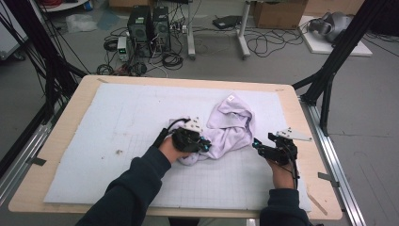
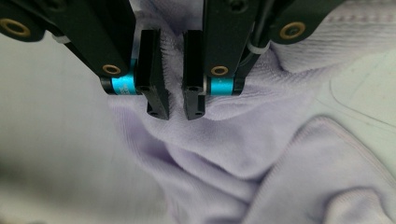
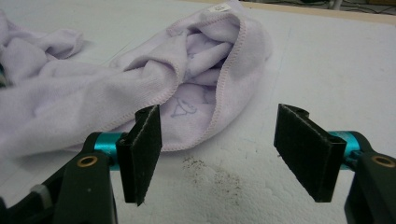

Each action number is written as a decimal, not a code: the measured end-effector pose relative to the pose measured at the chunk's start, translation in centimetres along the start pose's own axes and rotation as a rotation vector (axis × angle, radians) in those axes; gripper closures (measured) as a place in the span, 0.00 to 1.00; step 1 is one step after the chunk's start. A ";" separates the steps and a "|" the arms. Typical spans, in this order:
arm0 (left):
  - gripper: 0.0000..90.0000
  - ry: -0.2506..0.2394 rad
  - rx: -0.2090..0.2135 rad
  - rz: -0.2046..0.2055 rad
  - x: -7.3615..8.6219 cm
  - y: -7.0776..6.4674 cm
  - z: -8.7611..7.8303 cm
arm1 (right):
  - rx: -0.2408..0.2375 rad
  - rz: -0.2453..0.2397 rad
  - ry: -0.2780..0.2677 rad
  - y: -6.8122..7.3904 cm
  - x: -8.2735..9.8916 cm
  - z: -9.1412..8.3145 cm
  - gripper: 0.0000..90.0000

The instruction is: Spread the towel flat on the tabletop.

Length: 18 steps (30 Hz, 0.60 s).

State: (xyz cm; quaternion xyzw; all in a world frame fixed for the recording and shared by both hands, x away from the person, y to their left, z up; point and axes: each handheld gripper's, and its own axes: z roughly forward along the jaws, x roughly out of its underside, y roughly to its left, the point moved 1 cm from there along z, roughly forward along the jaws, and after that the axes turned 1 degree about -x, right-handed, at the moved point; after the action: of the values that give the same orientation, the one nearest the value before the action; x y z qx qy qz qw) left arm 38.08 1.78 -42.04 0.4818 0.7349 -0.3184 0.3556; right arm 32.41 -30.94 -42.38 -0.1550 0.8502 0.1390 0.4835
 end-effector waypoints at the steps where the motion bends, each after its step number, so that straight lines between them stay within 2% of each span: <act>1: 0.90 -0.040 0.005 -0.031 -0.1 0.6 -0.6 | 0.001 -0.004 0.000 0.0 0.0 0.0 0.35; 2: 0.90 -0.040 0.005 -0.031 -0.1 0.6 -0.6 | -0.002 -0.004 0.002 0.1 0.0 0.0 0.35; 3: 0.90 -0.115 0.001 -0.104 -0.3 1.8 -1.9 | -0.002 -0.003 0.004 0.2 0.0 0.1 0.35; 5: 0.90 -0.174 -0.017 -0.165 -0.2 3.2 -3.0 | -0.006 -0.004 0.008 0.3 0.0 0.3 0.35; 6: 0.90 -0.174 -0.017 -0.165 -0.2 3.2 -3.0 | -0.009 -0.009 0.009 0.4 0.0 0.4 0.36; 7: 0.90 -0.211 -0.066 -0.227 0.0 4.7 -4.2 | -0.013 -0.009 0.012 0.6 0.0 0.5 0.36; 12: 0.91 -0.313 -0.205 -0.386 1.2 8.1 -6.9 | -0.037 -0.025 0.024 1.5 -0.1 1.0 0.36; 13: 0.91 -0.318 -0.233 -0.409 1.5 8.6 -7.4 | -0.040 -0.025 0.028 1.6 -0.1 1.1 0.36; 14: 0.91 -0.318 -0.233 -0.409 1.5 8.6 -7.4 | -0.046 -0.030 0.029 1.8 -0.1 1.2 0.36; 15: 0.91 -0.324 -0.282 -0.440 2.3 9.6 -8.2 | -0.054 -0.028 0.033 2.0 0.0 1.3 0.36; 17: 0.91 -0.339 -0.316 -0.465 3.0 10.4 -9.0 | -0.068 -0.036 0.038 2.4 -0.1 1.6 0.36; 18: 0.91 -0.339 -0.316 -0.465 3.0 10.4 -9.0 | -0.076 -0.040 0.040 2.7 -0.1 1.7 0.36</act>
State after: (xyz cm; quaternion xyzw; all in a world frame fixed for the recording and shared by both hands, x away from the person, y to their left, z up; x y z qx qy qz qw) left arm 44.99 13.95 -40.90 0.1800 0.7957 -0.3490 0.4610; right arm 32.72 -27.83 -42.94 -0.1932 0.8506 0.1585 0.4627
